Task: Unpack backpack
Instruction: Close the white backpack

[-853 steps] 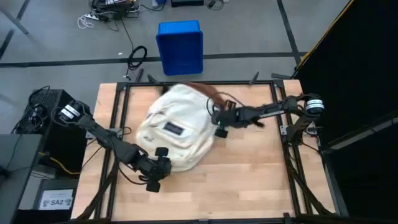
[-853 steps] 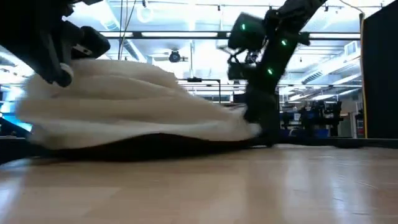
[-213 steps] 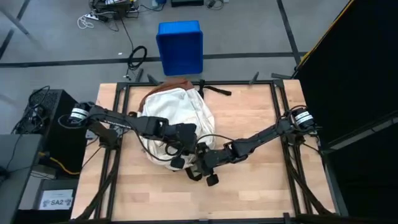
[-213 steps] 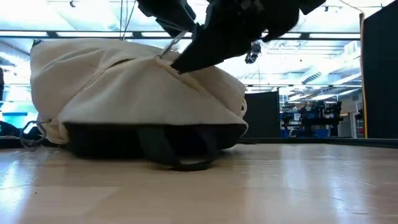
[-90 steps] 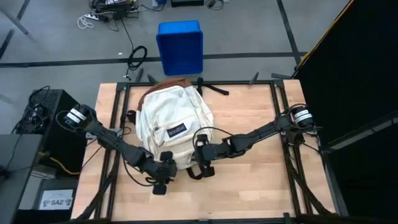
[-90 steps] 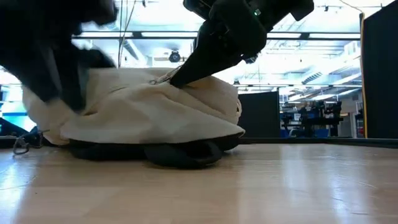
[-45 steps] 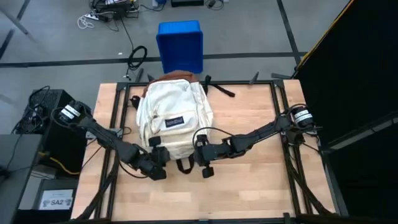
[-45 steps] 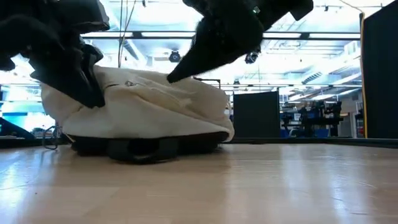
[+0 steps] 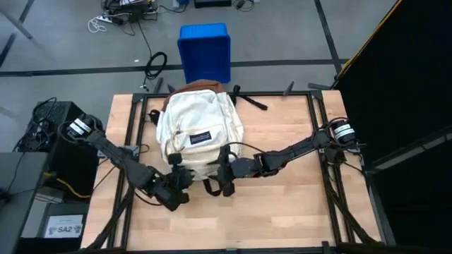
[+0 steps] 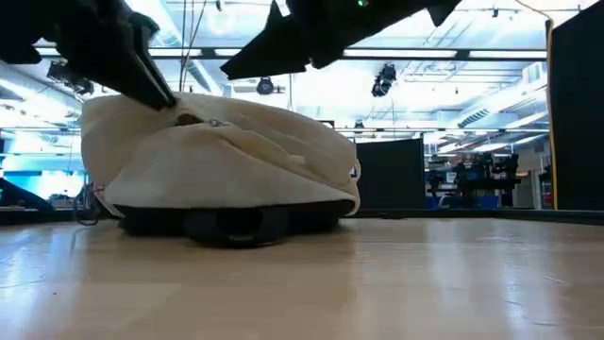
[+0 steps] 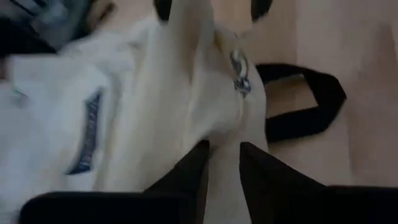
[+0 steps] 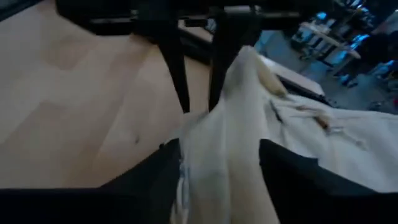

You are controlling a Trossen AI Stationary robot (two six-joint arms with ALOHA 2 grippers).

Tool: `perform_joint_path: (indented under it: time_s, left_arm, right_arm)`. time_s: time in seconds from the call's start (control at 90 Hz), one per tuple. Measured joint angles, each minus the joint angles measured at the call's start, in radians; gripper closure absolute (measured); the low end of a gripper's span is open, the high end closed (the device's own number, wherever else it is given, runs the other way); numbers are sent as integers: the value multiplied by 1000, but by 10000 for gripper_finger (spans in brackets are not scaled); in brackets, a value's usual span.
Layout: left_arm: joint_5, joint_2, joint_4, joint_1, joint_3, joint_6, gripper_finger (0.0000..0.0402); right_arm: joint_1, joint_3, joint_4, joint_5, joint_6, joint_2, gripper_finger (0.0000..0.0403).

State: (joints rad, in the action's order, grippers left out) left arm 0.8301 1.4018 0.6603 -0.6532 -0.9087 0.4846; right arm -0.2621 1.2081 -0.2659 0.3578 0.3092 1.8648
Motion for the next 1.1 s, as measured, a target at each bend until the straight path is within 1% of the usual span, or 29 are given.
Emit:
perform_joint_path:
  time_s: [0.144,0.2,0.256,0.344,0.411,0.467,0.522,0.578,0.611,0.678,0.733,0.833,1.022,1.1]
  left_arm:
    - [233,-34,14,-142,76,184,338]
    - [292,-57,13,-199,95,248,338]
    - [302,-73,15,-237,103,297,338]
    - [273,-75,-17,-283,103,317,338]
    - [268,-54,-68,-313,109,328,338]
    - [280,-27,-68,-334,121,341,340]
    - [317,-11,-41,-359,154,400,343]
    - [367,-8,-38,-390,208,507,347]
    - [381,-8,-53,-411,249,577,350]
    - [363,-7,-88,-444,321,681,355]
    - [345,-7,-135,-462,358,720,359]
    - [262,-7,-196,-465,393,718,363]
    - [169,-7,-136,-426,392,706,365]
    - [147,-6,-117,-401,393,705,365]
  right_arm:
    - [27,9,2,-3,-4,0,162]
    - [36,9,4,-2,-5,0,155]
    - [41,9,10,-3,-7,0,152]
    - [49,9,10,-4,-17,0,153]
    - [55,9,14,-5,-20,0,157]
    - [56,9,15,-5,-21,0,162]
    - [57,9,12,-4,-21,0,166]
    - [56,9,10,-5,-22,0,171]
    - [56,9,9,-9,-28,0,173]
    - [56,9,9,-46,-52,0,177]
    - [59,9,9,-95,-68,0,179]
    - [69,9,11,-153,-74,0,181]
    - [98,10,8,-193,-83,0,178]
    - [116,12,9,-223,-93,1,176]
